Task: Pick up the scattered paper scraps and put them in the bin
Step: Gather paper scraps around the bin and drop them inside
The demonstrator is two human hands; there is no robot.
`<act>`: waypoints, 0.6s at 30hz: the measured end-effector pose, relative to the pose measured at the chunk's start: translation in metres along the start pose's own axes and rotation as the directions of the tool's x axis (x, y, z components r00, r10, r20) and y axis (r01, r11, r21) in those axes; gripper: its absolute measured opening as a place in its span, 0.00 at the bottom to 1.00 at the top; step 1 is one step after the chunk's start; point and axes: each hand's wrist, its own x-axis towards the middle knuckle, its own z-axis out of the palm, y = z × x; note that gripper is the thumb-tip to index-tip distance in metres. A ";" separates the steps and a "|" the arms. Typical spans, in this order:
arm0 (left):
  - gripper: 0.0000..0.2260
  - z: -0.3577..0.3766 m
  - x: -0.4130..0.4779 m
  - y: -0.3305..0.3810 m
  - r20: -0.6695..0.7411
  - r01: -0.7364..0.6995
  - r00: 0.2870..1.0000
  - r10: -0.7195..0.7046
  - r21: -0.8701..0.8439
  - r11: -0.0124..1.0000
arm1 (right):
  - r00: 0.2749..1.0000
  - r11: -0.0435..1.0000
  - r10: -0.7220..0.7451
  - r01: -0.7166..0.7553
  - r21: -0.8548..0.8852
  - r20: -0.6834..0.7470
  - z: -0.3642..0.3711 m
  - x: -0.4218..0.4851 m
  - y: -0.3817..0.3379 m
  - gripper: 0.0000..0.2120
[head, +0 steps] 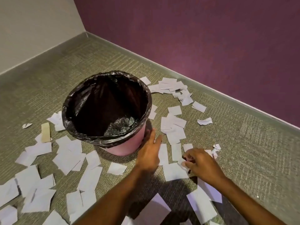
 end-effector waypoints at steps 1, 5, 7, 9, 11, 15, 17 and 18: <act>0.43 0.002 0.005 -0.001 0.011 0.014 1.000 -0.014 0.024 1.000 | 1.000 0.999 -0.025 0.025 -0.042 0.002 0.006 -0.001 0.000 0.11; 0.44 0.012 0.010 -0.008 0.082 0.104 0.991 -0.105 0.016 0.994 | 0.998 0.950 -0.066 0.071 -0.303 0.025 0.027 0.002 -0.006 0.18; 0.42 0.015 0.008 -0.010 0.085 0.108 0.990 -0.111 0.045 0.993 | 0.997 0.918 -0.080 0.076 -0.390 0.007 0.035 0.003 -0.005 0.11; 0.40 0.016 0.007 -0.010 0.048 0.095 0.994 -0.099 0.075 0.993 | 0.995 0.919 -0.090 0.064 -0.389 -0.048 0.042 0.001 -0.001 0.05; 0.38 0.021 0.006 -0.011 0.003 0.078 0.997 -0.078 0.083 0.994 | 0.990 0.938 -0.088 0.046 -0.344 -0.106 0.045 0.000 0.003 0.05; 0.35 0.027 -0.002 -0.014 -0.063 0.066 0.996 -0.063 0.047 0.997 | 0.958 0.999 -0.035 0.026 -0.038 -0.285 0.031 0.000 0.008 0.05; 0.31 0.028 -0.008 -0.012 -0.106 0.032 0.994 -0.032 0.000 0.999 | 0.929 0.982 0.117 -0.055 0.183 -0.352 0.014 0.007 0.007 0.04; 0.30 0.028 -0.011 -0.010 -0.113 0.010 0.994 -0.012 -0.024 1.000 | 0.914 0.961 0.194 -0.105 0.254 -0.356 0.007 0.013 0.008 0.04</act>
